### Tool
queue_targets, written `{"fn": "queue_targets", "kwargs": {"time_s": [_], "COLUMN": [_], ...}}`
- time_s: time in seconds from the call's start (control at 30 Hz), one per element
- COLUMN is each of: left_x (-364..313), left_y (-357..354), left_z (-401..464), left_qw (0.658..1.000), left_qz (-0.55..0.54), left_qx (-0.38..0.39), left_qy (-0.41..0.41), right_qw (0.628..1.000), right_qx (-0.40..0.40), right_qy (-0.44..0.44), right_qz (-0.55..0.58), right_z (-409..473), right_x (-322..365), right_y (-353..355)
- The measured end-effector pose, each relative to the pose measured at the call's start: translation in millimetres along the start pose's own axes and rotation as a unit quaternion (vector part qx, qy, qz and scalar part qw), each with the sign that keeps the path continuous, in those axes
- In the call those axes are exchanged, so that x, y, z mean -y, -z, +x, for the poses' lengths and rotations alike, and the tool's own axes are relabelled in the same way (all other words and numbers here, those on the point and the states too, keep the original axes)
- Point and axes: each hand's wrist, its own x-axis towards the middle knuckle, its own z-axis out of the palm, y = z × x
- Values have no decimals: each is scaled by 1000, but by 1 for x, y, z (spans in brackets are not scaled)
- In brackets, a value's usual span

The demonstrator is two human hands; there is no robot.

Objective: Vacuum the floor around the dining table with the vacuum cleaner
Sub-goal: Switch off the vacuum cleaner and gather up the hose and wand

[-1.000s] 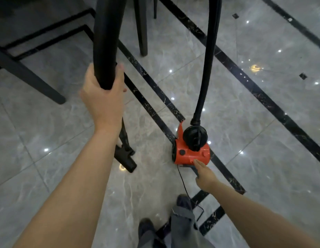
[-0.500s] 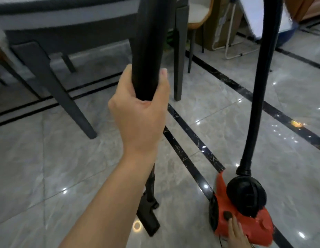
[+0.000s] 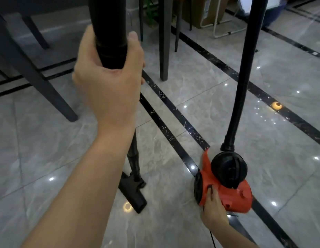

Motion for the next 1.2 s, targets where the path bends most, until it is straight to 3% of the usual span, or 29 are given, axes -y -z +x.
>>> {"fn": "queue_targets", "kwargs": {"time_s": [0.23,0.4,0.5,0.73,1.0,1.2], "left_x": [33,81,103,128,132,141], "left_y": [2,13,22,35,43,47], "left_z": [-48,-110,-136,-165,-161,-161], "left_qw": [996,963,943,929,930,928], "left_qz": [4,30,36,38,33,42], "left_qx": [18,55,91,92,102,86], "left_qy": [93,264,319,356,350,359], "right_qw": [998,997,994,995,989,991], "right_qx": [-35,-50,-58,-77,-100,-81], "right_qy": [3,2,-39,-4,-33,-17], "right_qz": [46,52,80,69,-102,-109], "right_z": [2,1,12,2,-7,2], "right_x": [3,3,-5,9,15,13], "right_y": [-7,-15,-31,-25,-15,-17]}}
